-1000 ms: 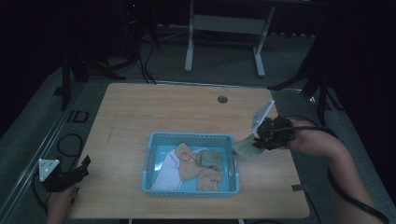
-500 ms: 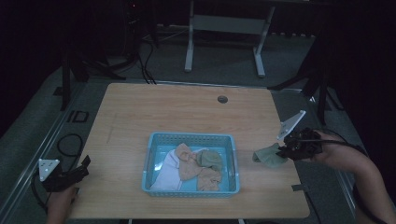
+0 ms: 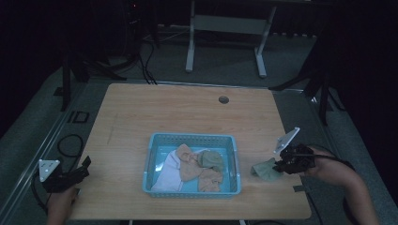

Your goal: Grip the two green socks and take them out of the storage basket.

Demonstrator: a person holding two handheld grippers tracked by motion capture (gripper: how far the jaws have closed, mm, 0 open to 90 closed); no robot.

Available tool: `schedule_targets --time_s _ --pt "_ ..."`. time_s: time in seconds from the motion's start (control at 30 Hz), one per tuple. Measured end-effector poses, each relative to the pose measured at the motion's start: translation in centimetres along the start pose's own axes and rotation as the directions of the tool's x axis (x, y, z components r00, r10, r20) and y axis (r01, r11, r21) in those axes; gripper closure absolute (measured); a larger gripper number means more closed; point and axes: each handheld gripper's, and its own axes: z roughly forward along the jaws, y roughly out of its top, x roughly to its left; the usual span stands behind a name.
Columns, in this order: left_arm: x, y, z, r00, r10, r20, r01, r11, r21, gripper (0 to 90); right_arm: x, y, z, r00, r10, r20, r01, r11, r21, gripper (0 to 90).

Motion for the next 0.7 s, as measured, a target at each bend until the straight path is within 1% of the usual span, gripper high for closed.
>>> schedule_targets --time_s 0.07,0.13,0.17,0.2,0.23,0.3,0.37,0.4,0.43,0.5,0.57,0.67,0.7 --pt "0.0 0.0 0.0 1.0 0.0 0.001 0.0 1.0 -0.001 0.7 0.0 -0.2 1.2 0.9999 -0.001 -0.016 0.0 1.0 -0.002 83.2" --pt "0.0 0.0 0.0 1.0 -0.001 -0.001 0.001 1.0 0.0 0.7 0.0 -0.3 2.6 0.9994 -0.001 -0.036 0.001 1.0 0.011 83.2" --pt "0.0 0.0 0.0 1.0 -0.001 -0.001 0.001 1.0 0.0 0.7 0.0 -0.3 2.6 0.9994 -0.001 -0.036 0.001 1.0 0.011 83.2" --pt "0.0 0.0 0.0 1.0 -0.002 -0.001 0.002 1.0 0.0 0.7 -0.1 -0.3 3.6 0.9992 -0.003 -0.039 0.004 1.0 0.025 83.2" --pt "0.0 0.0 0.0 1.0 -0.003 -0.001 0.003 1.0 -0.001 0.7 -0.1 -0.3 5.0 0.9991 0.002 -0.042 0.0 0.999 0.054 83.1" --pt "0.0 0.0 0.0 1.0 -0.002 0.0 0.002 1.0 0.0 0.7 -0.4 -0.3 6.1 0.9993 0.012 -0.035 -0.01 0.998 0.063 83.1" --pt "0.0 0.0 0.0 1.0 -0.002 0.001 0.002 1.0 0.001 0.7 -0.6 -0.4 7.2 0.9995 0.013 -0.03 -0.01 0.997 0.079 83.1" --pt "0.0 0.0 0.0 1.0 -0.001 0.002 0.001 1.0 0.001 0.7 -0.7 -0.4 7.6 0.9991 0.023 -0.035 -0.02 0.996 0.084 83.0" --pt "0.0 0.0 0.0 1.0 -0.001 0.001 0.001 1.0 0.0 0.7 -0.8 -0.5 8.1 0.999 0.022 -0.038 -0.019 0.996 0.086 83.0" --pt "0.0 0.0 0.0 1.0 -0.002 -0.001 0.002 1.0 0.0 0.7 -0.9 -0.6 8.9 0.9983 0.036 -0.047 -0.031 0.995 0.096 83.0" --pt "0.0 0.0 0.0 1.0 -0.003 -0.001 0.003 1.0 0.001 0.7 -1.0 -0.6 9.4 0.9983 0.036 -0.046 -0.03 0.994 0.11 82.9" --pt "0.0 0.0 0.0 1.0 -0.002 0.0 0.002 1.0 0.0 0.7 -1.1 -0.6 9.7 0.9978 0.043 -0.051 -0.037 0.993 0.115 81.6" --pt "0.0 0.0 0.0 1.0 -0.001 0.0 0.001 1.0 0.0 0.7 -1.2 -0.5 9.7 0.9979 0.042 -0.051 -0.035 0.992 0.12 79.2"
